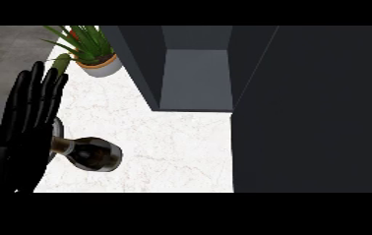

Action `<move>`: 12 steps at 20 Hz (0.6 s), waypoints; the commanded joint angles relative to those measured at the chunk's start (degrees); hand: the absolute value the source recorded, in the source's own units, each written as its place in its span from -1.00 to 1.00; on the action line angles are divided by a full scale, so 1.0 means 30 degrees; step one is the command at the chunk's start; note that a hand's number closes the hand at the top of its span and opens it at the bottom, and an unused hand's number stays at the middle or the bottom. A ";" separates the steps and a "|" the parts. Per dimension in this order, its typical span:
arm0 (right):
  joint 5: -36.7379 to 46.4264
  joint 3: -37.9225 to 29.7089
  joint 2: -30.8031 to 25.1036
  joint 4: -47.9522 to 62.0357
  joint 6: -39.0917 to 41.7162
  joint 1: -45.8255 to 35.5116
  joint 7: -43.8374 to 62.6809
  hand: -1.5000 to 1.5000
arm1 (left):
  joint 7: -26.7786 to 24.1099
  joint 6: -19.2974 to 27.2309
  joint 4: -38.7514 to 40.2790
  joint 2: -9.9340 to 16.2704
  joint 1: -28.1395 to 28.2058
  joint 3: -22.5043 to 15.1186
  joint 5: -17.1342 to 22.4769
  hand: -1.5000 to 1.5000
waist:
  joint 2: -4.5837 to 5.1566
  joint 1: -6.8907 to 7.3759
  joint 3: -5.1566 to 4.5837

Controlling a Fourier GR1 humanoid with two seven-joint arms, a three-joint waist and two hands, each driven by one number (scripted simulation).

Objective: Pick up the wine, place it into the cabinet and close the cabinet

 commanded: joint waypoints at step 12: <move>-0.3926 0.1067 -0.1103 -0.3771 0.2965 0.4324 0.3702 -1.00 | 0.3969 -0.2374 0.1975 0.0087 0.0247 0.3497 1.0274 -1.00 | -0.0041 -0.0436 -0.0234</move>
